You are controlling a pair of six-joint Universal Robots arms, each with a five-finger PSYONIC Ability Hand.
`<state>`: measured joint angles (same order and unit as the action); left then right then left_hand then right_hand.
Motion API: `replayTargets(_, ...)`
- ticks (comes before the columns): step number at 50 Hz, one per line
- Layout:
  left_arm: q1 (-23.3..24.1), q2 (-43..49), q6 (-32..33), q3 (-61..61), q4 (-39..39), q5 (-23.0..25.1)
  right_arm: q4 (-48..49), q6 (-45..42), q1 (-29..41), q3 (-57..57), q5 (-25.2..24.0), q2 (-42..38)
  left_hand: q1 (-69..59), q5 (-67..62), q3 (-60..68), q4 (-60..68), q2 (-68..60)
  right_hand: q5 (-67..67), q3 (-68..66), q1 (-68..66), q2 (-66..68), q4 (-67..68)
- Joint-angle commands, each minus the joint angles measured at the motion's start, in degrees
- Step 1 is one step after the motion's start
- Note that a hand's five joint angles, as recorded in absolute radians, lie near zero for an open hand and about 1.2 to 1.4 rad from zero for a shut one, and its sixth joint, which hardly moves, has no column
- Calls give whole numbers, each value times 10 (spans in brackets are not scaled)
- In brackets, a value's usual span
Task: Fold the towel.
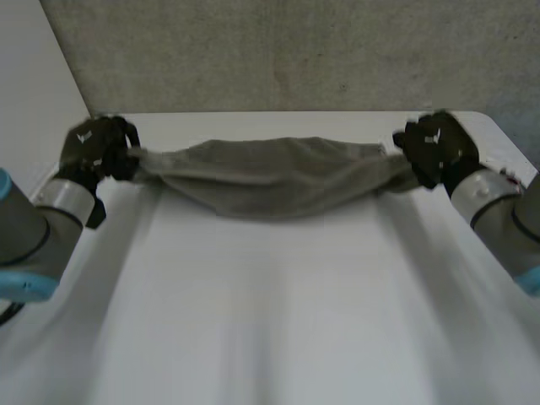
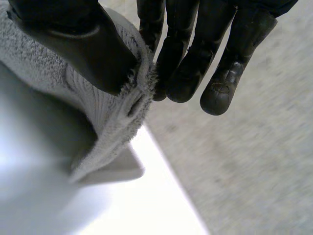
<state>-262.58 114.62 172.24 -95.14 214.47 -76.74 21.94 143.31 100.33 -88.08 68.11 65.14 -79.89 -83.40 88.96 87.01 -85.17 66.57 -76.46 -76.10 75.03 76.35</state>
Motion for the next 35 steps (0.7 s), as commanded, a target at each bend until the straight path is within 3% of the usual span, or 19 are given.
replayTargets(1,-21,-33,1,-83,7,33,-9,-8,-29,-64,-17,29,-1,134,-90,-70,52,34,-35,-39,50,36)
replayTargets(5,-48,-107,0,-142,-1,48,-57,-8,-63,-94,-26,124,-1,134,-90,-70,52,34,-35,-39,50,36)
replayTargets(8,-58,-135,0,-160,-7,55,-83,-6,-80,-99,-34,150,-1,134,-90,-70,52,34,-35,-39,50,36)
replayTargets(13,-99,-253,-1,-221,-62,93,-200,-5,-129,-108,-94,235,-1,134,-90,-70,52,34,-35,-39,50,36)
replayTargets(21,-149,-345,-2,-238,-146,137,-275,-8,-181,-96,-149,292,-1,134,-90,-70,52,34,-35,-39,50,36)
replayTargets(27,-146,-337,-1,-230,-146,137,-265,-11,-176,-76,-166,282,-1,134,-90,-70,52,34,-35,-39,50,36)
replayTargets(35,-102,-172,-1,-148,-128,125,-247,-23,-132,7,-154,140,-1,134,-90,-70,52,34,-35,-39,50,36)
